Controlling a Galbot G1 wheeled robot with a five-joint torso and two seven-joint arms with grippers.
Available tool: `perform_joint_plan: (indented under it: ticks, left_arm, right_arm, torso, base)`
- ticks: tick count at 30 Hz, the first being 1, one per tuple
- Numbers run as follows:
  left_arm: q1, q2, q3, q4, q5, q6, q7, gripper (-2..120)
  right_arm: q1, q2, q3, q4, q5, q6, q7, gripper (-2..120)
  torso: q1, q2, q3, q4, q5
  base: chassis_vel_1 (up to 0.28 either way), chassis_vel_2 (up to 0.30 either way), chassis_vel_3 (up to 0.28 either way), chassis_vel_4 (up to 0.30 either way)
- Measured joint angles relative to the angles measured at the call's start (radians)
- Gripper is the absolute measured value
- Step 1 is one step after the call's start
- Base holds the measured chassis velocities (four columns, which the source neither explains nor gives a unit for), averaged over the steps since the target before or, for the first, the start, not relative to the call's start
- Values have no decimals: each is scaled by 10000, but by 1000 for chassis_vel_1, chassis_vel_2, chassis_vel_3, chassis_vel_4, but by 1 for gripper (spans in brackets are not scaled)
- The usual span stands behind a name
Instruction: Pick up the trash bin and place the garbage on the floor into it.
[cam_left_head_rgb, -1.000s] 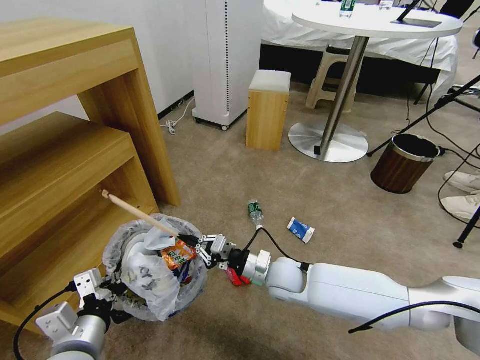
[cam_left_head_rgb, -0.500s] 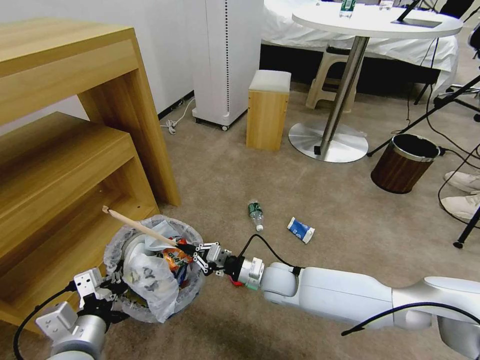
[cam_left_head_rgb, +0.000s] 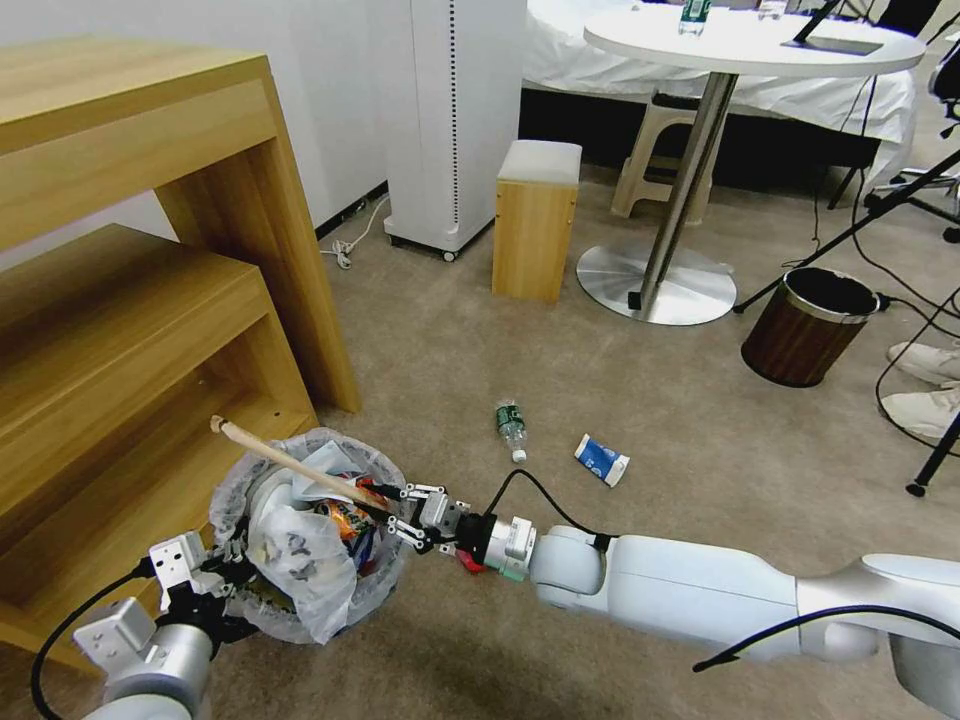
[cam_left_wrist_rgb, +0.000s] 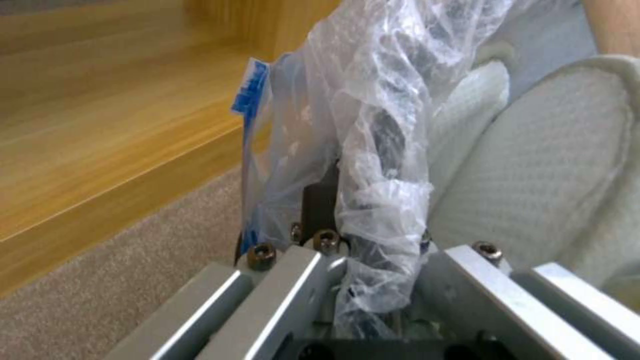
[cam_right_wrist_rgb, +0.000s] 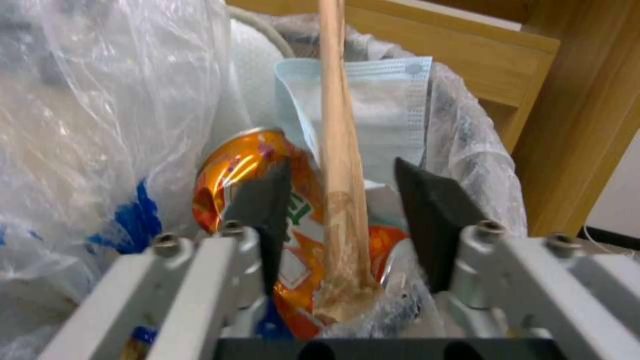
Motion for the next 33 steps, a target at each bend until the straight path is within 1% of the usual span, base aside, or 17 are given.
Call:
perform_joint_plan:
  ticks: [1, 2, 3, 4, 5, 6, 7, 10, 11, 14, 15, 18, 23, 25, 26, 30, 33]
  left_arm:
    - [0, 0, 1, 3, 0, 0, 0, 0]
    - [1, 1, 0, 23, 1, 0, 0, 0]
    - [1, 1, 0, 23, 1, 0, 0, 0]
    - [3, 1, -3, 42, 1, 0, 0, 0]
    - [3, 2, -3, 68, 1, 0, 2, 0]
    - [6, 2, -3, 87, 7, 0, 2, 0]
    - [6, 2, -3, 87, 7, 0, 2, 0]
    - [21, -4, -1, 122, 32, 0, 1, 0]
    - [21, -4, -1, 122, 32, 0, 1, 0]
    - [28, -14, 13, 156, 60, 0, 4, 0]
    - [28, -14, 13, 156, 60, 0, 4, 0]
    - [53, -28, 22, 212, 107, -18, 17, 0]
    - [71, -15, 17, 217, 114, -27, 21, 0]
    - [70, -1, 10, 222, 114, -33, 25, 0]
    - [70, 6, 10, 230, 114, -36, 27, 0]
    - [65, 14, 11, 261, 114, -47, 30, 0]
    - [44, 8, 28, 308, 130, -60, 37, 0]
  right_arm:
    - [-11, -5, 20, 34, 14, -1, 13, 48]
    - [-35, -32, 72, 151, 66, -51, 29, 55]
    - [-35, -32, 72, 151, 66, -51, 29, 55]
    - [-66, -56, 138, 234, 97, -91, 85, 59]
    - [-129, -80, 229, 331, 121, -122, 139, 67]
    - [-201, -105, 326, 421, 140, -150, 191, 72]
    - [-201, -105, 326, 421, 140, -150, 191, 72]
    - [-481, -208, 727, 793, 230, -278, 364, 85]
    - [-481, -208, 727, 793, 230, -278, 364, 85]
    - [-684, -268, 1056, 1039, 259, -319, 448, 96]
    - [-684, -268, 1056, 1039, 259, -319, 448, 96]
    - [-1139, -383, 1815, 1247, 360, -386, 595, 100]
    - [-1421, -568, 2288, 1273, 600, -529, 765, 100]
    - [-1609, -741, 2511, 1242, 874, -633, 960, 100]
    - [-1754, -928, 2659, 1255, 1238, -796, 1160, 100]
    - [-1905, -1114, 2811, 1313, 1736, -1109, 1416, 100]
    - [-2118, -1373, 3072, 1367, 2618, -1757, 1863, 100]
  torso:
    - [0, 0, 0, 0, 0]
    - [0, 0, 0, 1, 1]
    - [0, 0, 0, 1, 1]
    - [-1, 1, 0, 1, 0]
    - [-1, 0, 0, 0, 0]
    - [0, 0, 0, 0, 0]
    - [0, 0, 0, 0, 0]
    - [-1, 0, 0, 0, 1]
    - [-1, 0, 0, 0, 1]
    - [-1, 1, 0, 0, 0]
    - [-1, 1, 0, 0, 0]
    - [-1, 0, 0, 1, 1]
    - [-1, 0, 0, 2, 1]
    - [0, 0, 0, -1, 2]
    - [-1, 0, 0, -1, 3]
    - [-1, 0, 0, -2, 2]
    - [0, 0, 0, -2, 1]
  base:
    - [0, 0, 0, 0]
    - [0, 0, 0, 0]
    - [0, 0, 0, 0]
    - [0, 0, 0, 0]
    - [0, 0, 0, 0]
    - [0, 0, 0, 0]
    - [0, 0, 0, 0]
    - [0, 0, 0, 0]
    - [0, 0, 0, 0]
    - [0, 0, 0, 0]
    - [0, 0, 0, 0]
    - [0, 0, 0, 0]
    - [0, 0, 0, 0]
    - [0, 0, 0, 0]
    - [0, 0, 0, 0]
    - [0, 0, 0, 0]
    - [0, 0, 0, 0]
